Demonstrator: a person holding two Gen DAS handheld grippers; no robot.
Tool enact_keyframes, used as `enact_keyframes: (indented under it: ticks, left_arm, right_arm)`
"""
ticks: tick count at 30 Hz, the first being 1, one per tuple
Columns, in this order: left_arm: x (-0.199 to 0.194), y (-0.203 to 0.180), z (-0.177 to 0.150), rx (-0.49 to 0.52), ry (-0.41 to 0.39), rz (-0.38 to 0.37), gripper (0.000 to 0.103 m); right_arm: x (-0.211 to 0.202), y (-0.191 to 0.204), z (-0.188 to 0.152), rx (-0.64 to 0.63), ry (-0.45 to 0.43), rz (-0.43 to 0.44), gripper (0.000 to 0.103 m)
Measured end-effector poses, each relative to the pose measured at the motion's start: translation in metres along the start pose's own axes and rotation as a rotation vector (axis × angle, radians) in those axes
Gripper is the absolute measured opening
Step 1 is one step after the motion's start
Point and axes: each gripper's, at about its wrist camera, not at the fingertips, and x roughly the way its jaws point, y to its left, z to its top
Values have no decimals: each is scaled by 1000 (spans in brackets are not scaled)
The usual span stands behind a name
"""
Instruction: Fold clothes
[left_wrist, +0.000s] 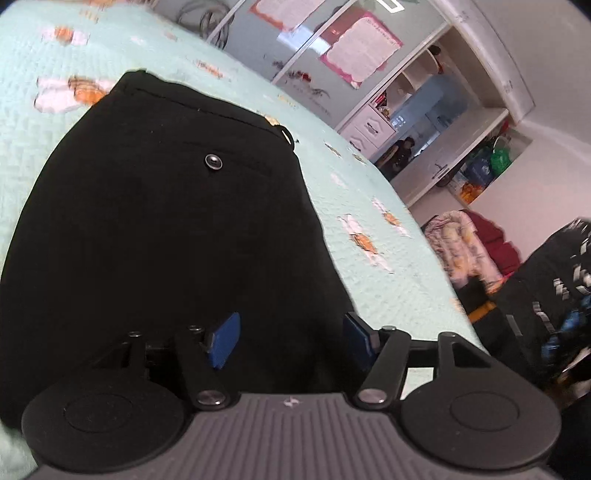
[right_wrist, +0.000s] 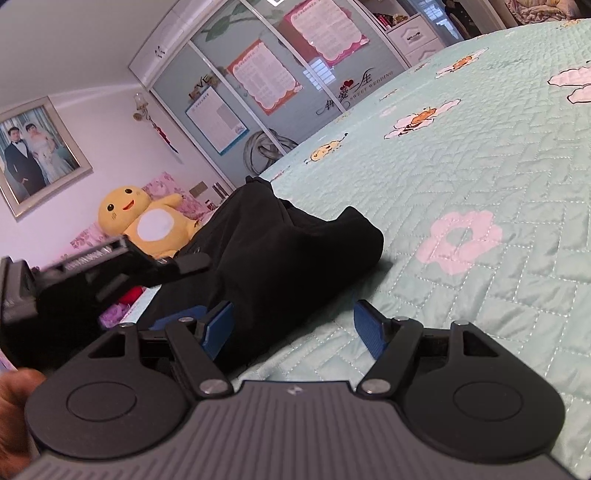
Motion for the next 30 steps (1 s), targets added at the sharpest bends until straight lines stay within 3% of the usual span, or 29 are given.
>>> enact_keyframes:
  ticks: [3, 7, 11, 13, 15, 21, 30]
  left_arm:
    - [-17, 13, 3, -136, 30, -56, 65]
    - [-54, 36, -15, -301, 69, -58, 65]
    - [-89, 51, -40, -352, 71, 33, 68]
    - [-99, 69, -52, -419, 74, 29, 70]
    - [-109, 90, -57, -473, 36, 6, 64]
    - [-124, 119, -52, -571, -136, -71, 65]
    - [-130, 147, -37, -615, -193, -172, 67]
  right_arm:
    - [2, 2, -1, -16, 9, -16, 72]
    - [3, 2, -1, -23, 15, -24, 72]
    - [3, 0, 0, -24, 17, -24, 72]
    - [3, -1, 1, -20, 17, -22, 72]
    - [3, 0, 1, -22, 17, -23, 72]
    - [2, -1, 1, -17, 15, -19, 72]
    - [3, 2, 3, -13, 25, -9, 76]
